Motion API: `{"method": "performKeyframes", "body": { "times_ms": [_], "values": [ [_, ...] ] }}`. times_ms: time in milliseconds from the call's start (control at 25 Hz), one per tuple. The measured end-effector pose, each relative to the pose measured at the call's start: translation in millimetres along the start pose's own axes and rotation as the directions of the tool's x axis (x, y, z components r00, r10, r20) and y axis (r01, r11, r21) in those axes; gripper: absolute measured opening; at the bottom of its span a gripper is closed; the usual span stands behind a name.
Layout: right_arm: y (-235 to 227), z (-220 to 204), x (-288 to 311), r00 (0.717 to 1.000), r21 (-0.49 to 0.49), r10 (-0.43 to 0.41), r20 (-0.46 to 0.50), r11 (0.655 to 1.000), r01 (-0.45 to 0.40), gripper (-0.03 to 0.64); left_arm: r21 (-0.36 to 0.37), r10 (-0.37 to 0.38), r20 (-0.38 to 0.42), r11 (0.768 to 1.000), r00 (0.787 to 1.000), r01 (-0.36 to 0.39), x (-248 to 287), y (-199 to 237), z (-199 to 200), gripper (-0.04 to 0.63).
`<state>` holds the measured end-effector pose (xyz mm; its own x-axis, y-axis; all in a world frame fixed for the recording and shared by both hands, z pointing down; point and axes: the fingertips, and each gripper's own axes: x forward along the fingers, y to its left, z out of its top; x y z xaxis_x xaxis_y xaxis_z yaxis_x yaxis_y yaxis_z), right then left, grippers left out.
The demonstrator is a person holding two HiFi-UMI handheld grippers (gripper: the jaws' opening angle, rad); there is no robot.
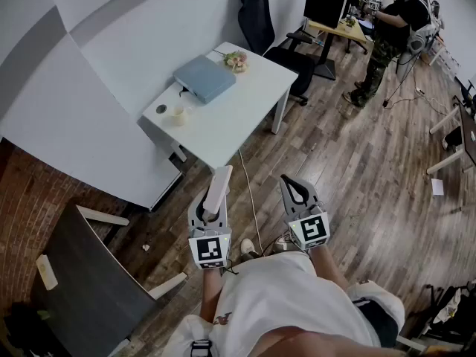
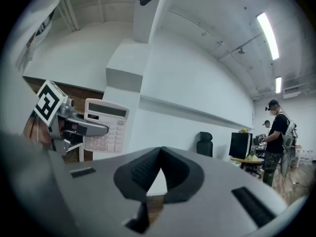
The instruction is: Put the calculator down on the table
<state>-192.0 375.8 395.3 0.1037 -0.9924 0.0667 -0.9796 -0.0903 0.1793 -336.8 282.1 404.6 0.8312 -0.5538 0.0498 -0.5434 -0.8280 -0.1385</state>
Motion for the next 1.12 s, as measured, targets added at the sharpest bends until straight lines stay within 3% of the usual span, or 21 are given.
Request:
{"method": "performKeyframes", "body": {
  "times_ms": [320, 440, 760, 1120],
  "values": [
    [6, 7, 10, 0.998, -0.021, -0.052, 0.03, 0.998, 0.053, 0.009, 0.01, -0.033, 0.012, 0.999, 0.999, 0.033, 6, 11, -1, 0.118],
    [6, 8, 13, 0.998, -0.018, -0.063, 0.024, 0.998, 0.064, 0.114, 0.011, -0.044, 0.014, 0.999, 0.999, 0.044, 11, 13, -1, 0.118],
    [-7, -3, 28, 0.995, -0.006, -0.097, 0.027, 0.995, 0.097, 0.249, 0.007, -0.059, 0.013, 0.998, 0.998, 0.059, 27, 19, -5, 0.118],
    [-22, -5, 59, 0.996, 0.017, -0.088, 0.016, 0.996, 0.088, 0.272, 0.013, -0.043, 0.01, 0.999, 0.999, 0.043, 56, 34, -6, 0.118]
  ]
}}
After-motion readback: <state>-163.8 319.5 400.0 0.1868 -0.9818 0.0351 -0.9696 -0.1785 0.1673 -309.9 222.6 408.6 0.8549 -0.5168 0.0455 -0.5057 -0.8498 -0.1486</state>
